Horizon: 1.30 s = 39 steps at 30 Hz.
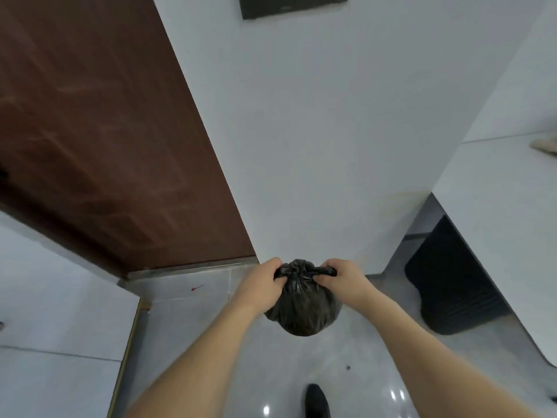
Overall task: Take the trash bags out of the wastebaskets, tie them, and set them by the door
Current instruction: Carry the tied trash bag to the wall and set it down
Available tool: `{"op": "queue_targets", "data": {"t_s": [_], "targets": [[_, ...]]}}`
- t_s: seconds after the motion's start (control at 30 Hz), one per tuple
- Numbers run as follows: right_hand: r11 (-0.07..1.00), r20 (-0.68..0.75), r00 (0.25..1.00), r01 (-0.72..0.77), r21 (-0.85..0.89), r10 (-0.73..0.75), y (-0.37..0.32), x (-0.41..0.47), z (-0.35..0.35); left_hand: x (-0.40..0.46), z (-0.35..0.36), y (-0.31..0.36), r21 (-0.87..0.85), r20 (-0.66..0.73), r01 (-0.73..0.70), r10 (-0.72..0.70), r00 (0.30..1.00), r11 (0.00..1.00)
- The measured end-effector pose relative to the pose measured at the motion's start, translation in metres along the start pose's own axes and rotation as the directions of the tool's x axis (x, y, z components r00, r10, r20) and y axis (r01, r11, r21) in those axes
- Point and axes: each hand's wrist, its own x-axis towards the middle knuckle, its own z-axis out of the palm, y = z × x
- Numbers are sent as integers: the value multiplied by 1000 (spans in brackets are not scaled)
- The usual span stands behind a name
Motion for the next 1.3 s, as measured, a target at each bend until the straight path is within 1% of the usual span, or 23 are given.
{"op": "queue_targets", "data": {"t_s": [0.13,0.23,0.33,0.43,0.5,0.63,0.7,0.77,0.9,1.03,1.1,1.17,1.23,1.3], "targets": [[997,40,996,-78,20,78,31,70,28,64,24,-45,-2,50,46,-46,998,999],[993,48,992,-120,6,120,76,143,66,127,69,-104,-19,77,86,-85,993,996],[991,75,989,-127,-52,130,147,227,119,198,141,-186,-43,112,119,-114,987,992],[984,104,983,-137,-117,149,235,303,176,263,219,-264,11,165,112,-112,980,994],[981,107,982,-140,-136,155,291,348,212,299,270,-311,41,170,110,-115,979,993],[980,76,987,-126,-153,138,378,419,268,360,352,-383,79,153,101,-112,982,992],[979,65,988,-131,-155,142,410,447,287,387,383,-411,83,150,87,-99,984,993],[979,58,990,-120,-166,132,434,472,303,408,405,-435,77,136,105,-115,984,991],[974,40,990,-127,-189,136,467,508,327,437,439,-465,76,112,133,-141,984,988],[965,23,985,-164,-205,172,477,515,333,445,450,-472,180,139,132,-158,978,975],[963,36,985,-155,-222,167,468,504,326,443,442,-466,241,133,116,-152,979,963],[957,45,988,-131,-258,148,454,489,313,435,427,-454,332,128,71,-119,985,941],[954,40,989,-127,-272,143,431,469,294,423,401,-436,411,128,13,-71,989,912],[949,29,988,-137,-284,151,396,449,269,408,368,-408,442,143,-19,-50,988,897]]}}
